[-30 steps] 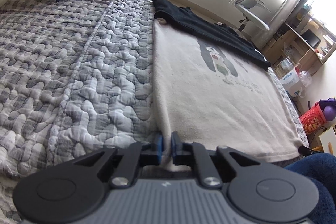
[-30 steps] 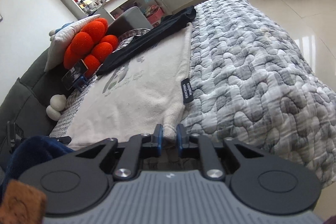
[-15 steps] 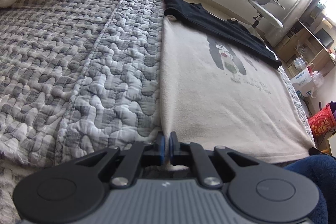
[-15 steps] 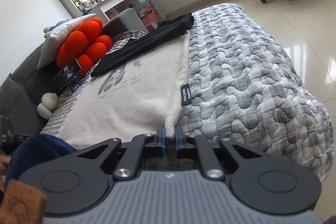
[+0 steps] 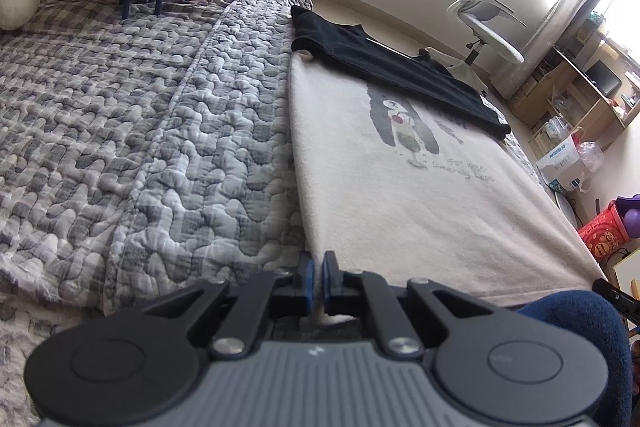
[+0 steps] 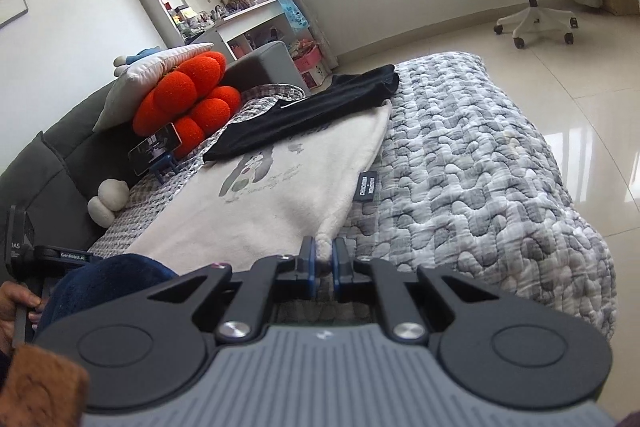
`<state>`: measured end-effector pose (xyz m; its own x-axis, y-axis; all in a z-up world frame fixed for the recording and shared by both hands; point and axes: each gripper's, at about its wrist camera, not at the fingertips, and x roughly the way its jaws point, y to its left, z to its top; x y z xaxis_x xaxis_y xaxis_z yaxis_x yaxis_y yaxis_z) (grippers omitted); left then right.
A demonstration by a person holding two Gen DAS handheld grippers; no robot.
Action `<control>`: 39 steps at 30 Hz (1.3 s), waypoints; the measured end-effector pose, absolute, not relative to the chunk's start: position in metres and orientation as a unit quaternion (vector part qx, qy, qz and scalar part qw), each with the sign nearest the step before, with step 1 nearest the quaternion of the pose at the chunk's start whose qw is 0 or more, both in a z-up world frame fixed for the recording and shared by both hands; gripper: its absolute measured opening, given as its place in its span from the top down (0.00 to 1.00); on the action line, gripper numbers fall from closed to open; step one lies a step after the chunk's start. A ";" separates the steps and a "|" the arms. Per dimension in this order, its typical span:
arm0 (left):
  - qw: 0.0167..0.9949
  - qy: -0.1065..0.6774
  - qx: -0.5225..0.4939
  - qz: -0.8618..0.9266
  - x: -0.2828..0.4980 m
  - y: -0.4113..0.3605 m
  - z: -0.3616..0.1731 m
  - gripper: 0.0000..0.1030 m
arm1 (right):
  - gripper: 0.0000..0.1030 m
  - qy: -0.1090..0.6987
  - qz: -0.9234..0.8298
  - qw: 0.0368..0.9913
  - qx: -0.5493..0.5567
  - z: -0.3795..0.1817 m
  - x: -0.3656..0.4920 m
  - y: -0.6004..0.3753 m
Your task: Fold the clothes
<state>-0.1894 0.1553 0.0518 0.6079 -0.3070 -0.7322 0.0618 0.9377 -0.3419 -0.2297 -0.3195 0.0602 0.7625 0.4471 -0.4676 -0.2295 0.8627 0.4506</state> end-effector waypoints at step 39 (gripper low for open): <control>0.853 0.410 -0.306 -0.101 -0.011 0.195 0.050 0.72 | 0.62 0.357 0.114 0.897 0.234 0.032 -0.038 -0.331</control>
